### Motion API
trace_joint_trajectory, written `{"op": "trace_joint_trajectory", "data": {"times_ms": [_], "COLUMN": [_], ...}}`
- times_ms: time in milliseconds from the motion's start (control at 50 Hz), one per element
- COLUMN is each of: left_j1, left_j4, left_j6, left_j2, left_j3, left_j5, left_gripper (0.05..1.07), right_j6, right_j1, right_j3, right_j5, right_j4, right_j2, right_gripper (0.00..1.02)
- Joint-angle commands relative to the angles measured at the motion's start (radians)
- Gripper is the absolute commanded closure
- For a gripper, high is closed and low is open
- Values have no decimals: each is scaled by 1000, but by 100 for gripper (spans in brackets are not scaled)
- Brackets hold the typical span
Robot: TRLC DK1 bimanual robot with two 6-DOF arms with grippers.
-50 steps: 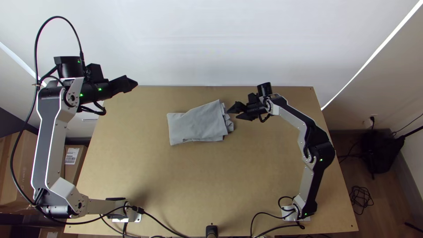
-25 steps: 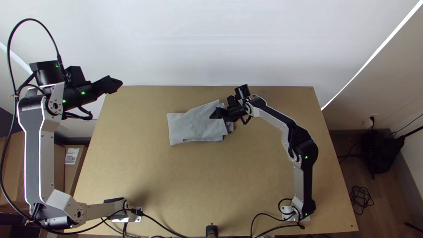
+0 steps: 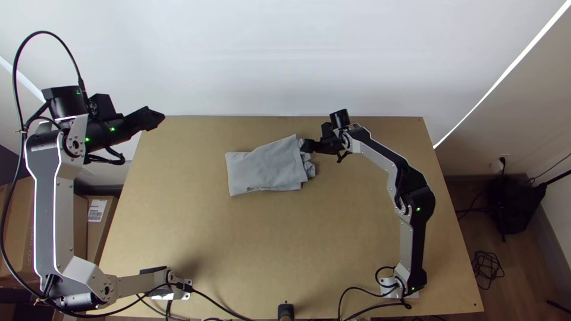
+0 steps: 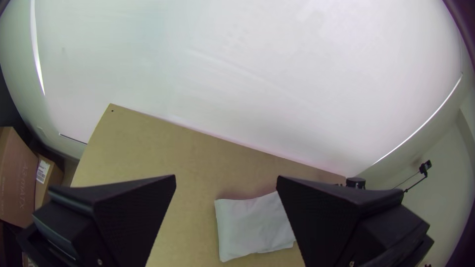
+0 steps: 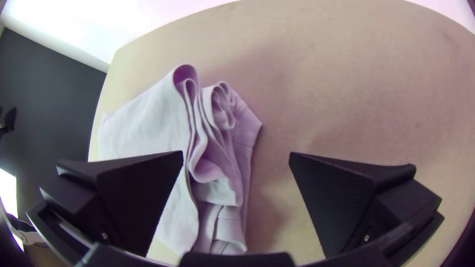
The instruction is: Fold the t-shirt
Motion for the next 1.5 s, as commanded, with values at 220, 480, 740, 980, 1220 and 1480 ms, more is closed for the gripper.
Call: {"op": "trace_joint_trajectory", "data": {"times_ms": [220, 480, 740, 980, 1220, 1480], "left_j1": [-5, 6, 9, 9, 7, -2], "left_j4": [7, 7, 5, 5, 8, 13], "left_j6": [1, 3, 4, 4, 6, 6], "left_j2": [-7, -8, -11, -19, -17, -19], "left_j3": [-1, -6, -15, -29, -30, -27], "left_j5": [-3, -3, -3, -2, 11, 18], "left_gripper": [10, 10, 10, 10, 10, 10], "right_j6": [-20, 29, 103, 217, 273, 270], "right_j1": [74, 119, 56, -120, -323, -550], "right_j3": [1, 53, 101, 95, -10, -223], "right_j5": [-1, -3, -3, 72, 192, 310], "right_j4": [-1, -5, 17, 80, 126, 170], "right_j2": [53, 130, 167, 139, 50, -120], "right_gripper": [4, 25, 100, 100, 100, 100]}}
